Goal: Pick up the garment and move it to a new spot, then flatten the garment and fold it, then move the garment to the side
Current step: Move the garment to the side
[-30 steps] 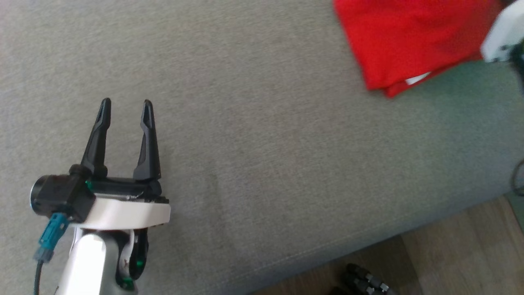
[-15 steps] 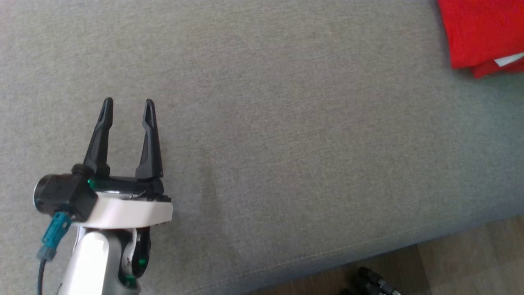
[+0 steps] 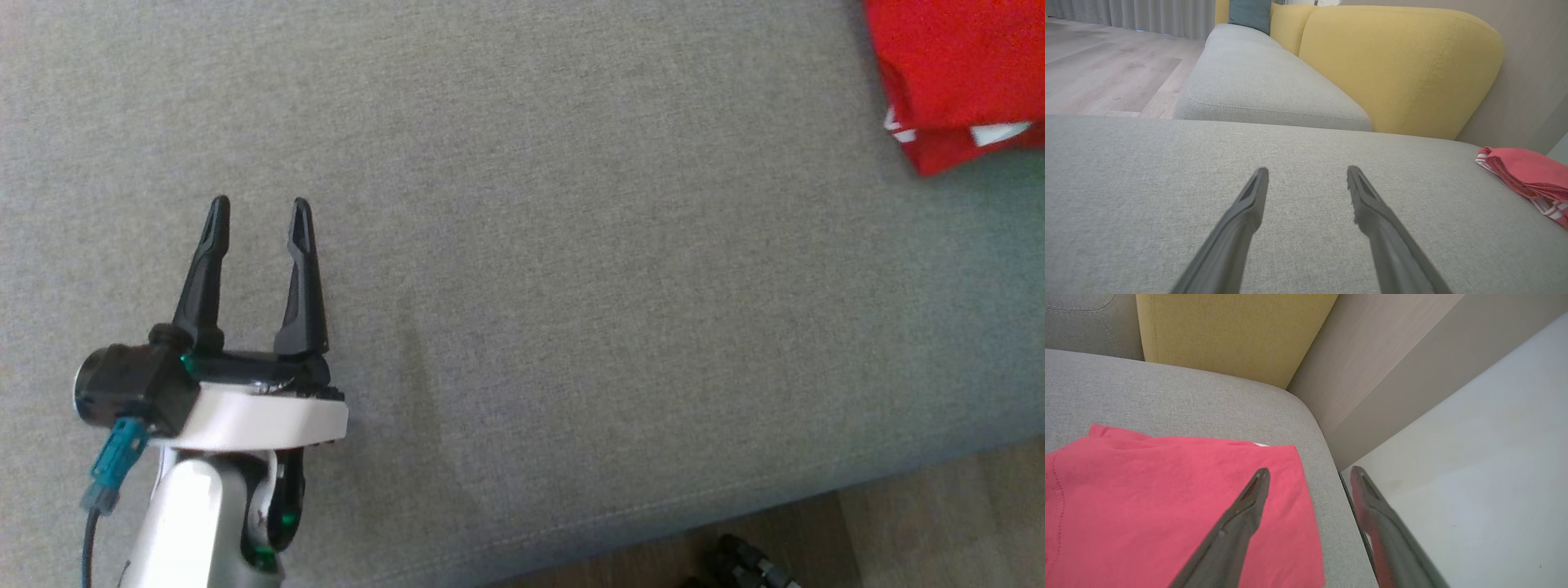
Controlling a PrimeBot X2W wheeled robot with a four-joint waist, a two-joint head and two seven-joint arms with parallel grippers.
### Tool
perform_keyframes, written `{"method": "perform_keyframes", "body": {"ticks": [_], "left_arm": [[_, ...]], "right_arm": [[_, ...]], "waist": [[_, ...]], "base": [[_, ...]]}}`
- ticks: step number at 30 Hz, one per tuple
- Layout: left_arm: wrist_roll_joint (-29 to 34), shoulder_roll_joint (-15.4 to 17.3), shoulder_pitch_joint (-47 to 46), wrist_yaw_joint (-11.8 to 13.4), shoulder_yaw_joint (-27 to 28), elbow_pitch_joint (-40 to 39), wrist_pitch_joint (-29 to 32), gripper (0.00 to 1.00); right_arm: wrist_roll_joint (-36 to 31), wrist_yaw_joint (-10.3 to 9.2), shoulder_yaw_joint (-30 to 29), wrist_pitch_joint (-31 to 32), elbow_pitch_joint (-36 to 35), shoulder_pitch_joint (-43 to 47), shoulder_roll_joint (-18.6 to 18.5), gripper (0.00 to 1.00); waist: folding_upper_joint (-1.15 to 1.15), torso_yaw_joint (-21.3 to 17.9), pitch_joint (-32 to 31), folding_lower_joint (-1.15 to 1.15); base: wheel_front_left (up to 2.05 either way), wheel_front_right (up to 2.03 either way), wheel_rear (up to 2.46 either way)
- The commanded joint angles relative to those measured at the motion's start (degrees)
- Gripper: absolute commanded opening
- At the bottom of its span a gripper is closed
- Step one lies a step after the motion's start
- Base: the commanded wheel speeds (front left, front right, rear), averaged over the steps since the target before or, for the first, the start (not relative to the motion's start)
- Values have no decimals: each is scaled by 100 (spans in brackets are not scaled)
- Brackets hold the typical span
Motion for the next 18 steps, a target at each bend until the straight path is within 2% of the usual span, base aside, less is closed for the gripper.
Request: {"method": "perform_keyframes", "body": {"ticks": [1, 10, 18], "left_arm": [[-34, 45, -99, 25, 174, -165, -62, 100], [-53, 43, -113, 39, 191, -95, -65, 100], [-158, -29, -66, 191, 339, 182, -67, 100]], "right_arm": [[-67, -5, -31, -92, -255, 31, -30, 100], [-46, -5, 123, -471, -342, 139, 225, 100], [258, -5, 582, -1194, -424, 338, 634, 100]], "waist": [[0, -17, -11, 0], [0, -19, -171, 0], [0, 87, -715, 0]], "base": [[0, 0, 0], [0, 0, 0], [0, 0, 0]]}}
